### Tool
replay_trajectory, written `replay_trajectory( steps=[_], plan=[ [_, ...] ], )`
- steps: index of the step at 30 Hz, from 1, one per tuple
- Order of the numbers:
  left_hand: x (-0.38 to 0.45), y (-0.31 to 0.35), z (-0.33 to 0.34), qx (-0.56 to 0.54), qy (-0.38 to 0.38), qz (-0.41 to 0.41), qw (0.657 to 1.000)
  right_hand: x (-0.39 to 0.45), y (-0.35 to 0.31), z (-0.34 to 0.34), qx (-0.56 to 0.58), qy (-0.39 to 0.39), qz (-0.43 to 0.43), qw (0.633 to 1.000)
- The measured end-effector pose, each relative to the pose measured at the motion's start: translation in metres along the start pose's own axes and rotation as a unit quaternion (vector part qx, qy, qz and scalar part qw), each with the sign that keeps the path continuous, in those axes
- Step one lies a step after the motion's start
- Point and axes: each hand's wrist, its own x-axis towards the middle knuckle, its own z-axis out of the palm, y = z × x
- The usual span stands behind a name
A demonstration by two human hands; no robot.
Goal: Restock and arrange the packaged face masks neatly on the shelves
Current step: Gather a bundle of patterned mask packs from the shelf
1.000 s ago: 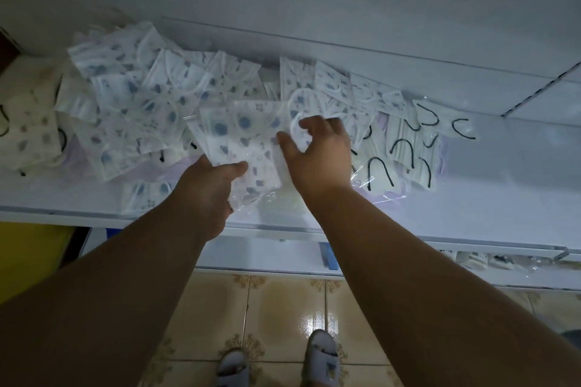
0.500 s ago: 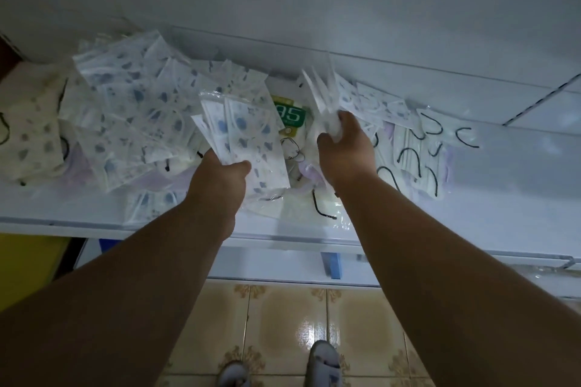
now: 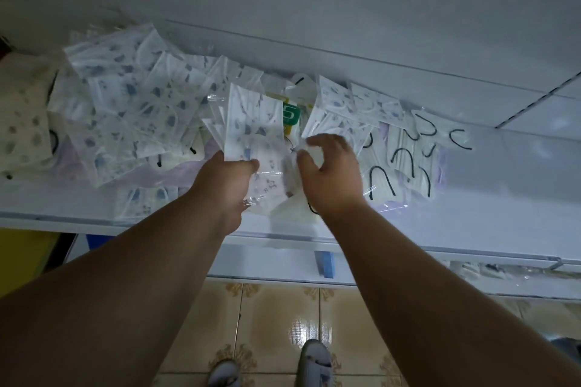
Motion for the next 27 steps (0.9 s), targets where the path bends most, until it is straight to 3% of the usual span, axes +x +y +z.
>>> replay_trajectory(
  steps=[2,5,9,13,16,19,24,27],
  plan=[
    [-0.002,-0.002,-0.003,0.014,-0.019,0.001,1.0,0.017,0.009,-0.003,-0.125,-0.016,0.039,0.991],
    [-0.001,-0.014,-0.004,0.048,-0.014,0.057,0.997,0.035,0.014,-0.001,-0.201,-0.11,0.099,0.968],
    [-0.007,-0.014,-0.003,0.058,-0.021,0.053,0.997,0.049,0.016,-0.002,-0.237,-0.055,0.101,0.965],
    [-0.009,-0.01,-0.006,0.022,0.002,0.017,1.0,0.026,0.01,-0.008,-0.098,0.04,0.074,0.992],
    [-0.013,-0.01,-0.007,-0.001,0.005,-0.012,1.0,-0.004,-0.009,-0.015,-0.002,0.062,0.034,0.997],
    [-0.02,-0.01,-0.007,-0.004,-0.009,-0.024,1.0,-0.031,-0.027,-0.023,0.075,0.047,0.01,0.996],
    [-0.038,-0.006,-0.01,-0.105,-0.095,-0.08,0.987,-0.076,-0.028,-0.017,0.049,-0.051,-0.136,0.988],
    [-0.053,-0.014,-0.014,-0.057,-0.089,-0.091,0.99,-0.091,-0.026,-0.017,0.076,-0.049,-0.12,0.989]
  ],
)
